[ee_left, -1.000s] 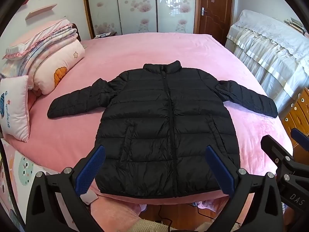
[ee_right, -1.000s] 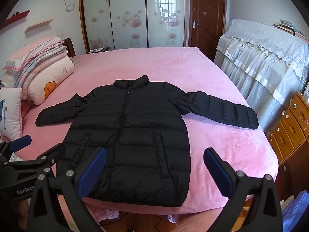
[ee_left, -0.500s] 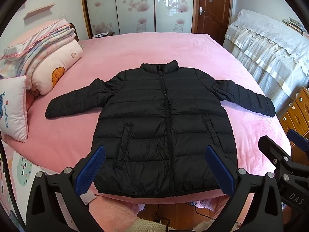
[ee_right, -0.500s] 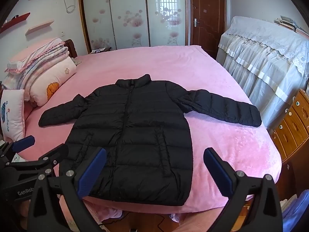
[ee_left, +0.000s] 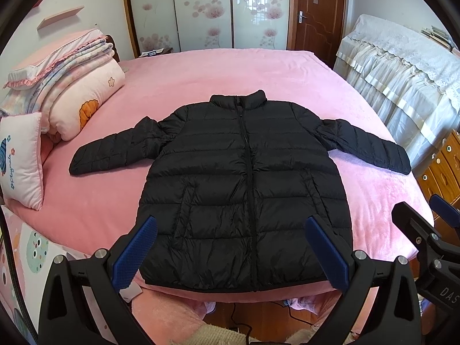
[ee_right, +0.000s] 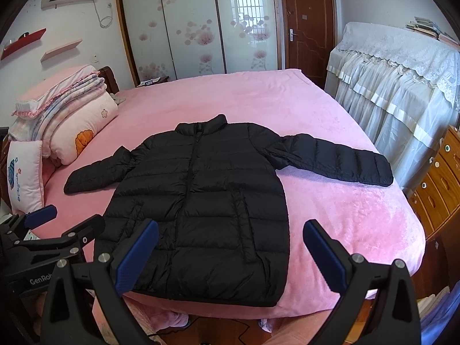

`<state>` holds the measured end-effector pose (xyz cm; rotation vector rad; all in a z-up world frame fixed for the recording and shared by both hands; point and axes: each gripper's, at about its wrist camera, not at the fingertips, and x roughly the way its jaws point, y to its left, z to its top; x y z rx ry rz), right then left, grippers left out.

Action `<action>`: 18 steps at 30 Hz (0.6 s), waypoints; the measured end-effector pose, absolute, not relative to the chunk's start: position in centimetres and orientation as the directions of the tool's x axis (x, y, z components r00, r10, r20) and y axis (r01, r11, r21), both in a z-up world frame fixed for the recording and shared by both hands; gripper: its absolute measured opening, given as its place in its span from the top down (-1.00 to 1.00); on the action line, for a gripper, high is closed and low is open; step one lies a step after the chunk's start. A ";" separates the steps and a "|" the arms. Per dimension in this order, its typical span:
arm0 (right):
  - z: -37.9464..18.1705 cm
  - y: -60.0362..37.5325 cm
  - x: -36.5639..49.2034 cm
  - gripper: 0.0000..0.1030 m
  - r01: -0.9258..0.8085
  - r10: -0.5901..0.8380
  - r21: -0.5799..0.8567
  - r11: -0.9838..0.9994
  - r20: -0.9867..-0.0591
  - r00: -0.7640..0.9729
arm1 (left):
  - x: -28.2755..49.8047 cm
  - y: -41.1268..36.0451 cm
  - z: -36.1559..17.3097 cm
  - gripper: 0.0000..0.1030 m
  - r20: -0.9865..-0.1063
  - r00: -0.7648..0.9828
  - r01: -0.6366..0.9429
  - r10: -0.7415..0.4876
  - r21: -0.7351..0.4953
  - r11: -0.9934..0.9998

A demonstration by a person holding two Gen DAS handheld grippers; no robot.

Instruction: Fold large clothes

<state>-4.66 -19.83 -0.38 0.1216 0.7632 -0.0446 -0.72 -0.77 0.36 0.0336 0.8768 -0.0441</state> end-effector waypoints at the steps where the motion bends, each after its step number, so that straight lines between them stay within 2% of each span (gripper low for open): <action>1: -0.4 -20.0 -4.8 -0.97 0.084 0.008 0.099 0.991 -0.690 0.724 | -0.7 -0.9 0.3 -0.98 -0.769 0.638 0.055 -0.028 0.010 0.998; 13: -0.4 -21.1 -5.4 -0.97 0.054 0.044 0.126 0.991 -0.666 0.745 | -1.5 -2.6 0.6 -0.98 -0.758 0.652 0.062 -0.022 0.025 0.998; 18: -1.0 -22.6 -5.3 -0.97 0.059 0.079 0.179 0.982 -0.676 0.732 | -1.6 -3.4 0.7 -0.98 -0.755 0.656 0.053 -0.006 0.038 0.998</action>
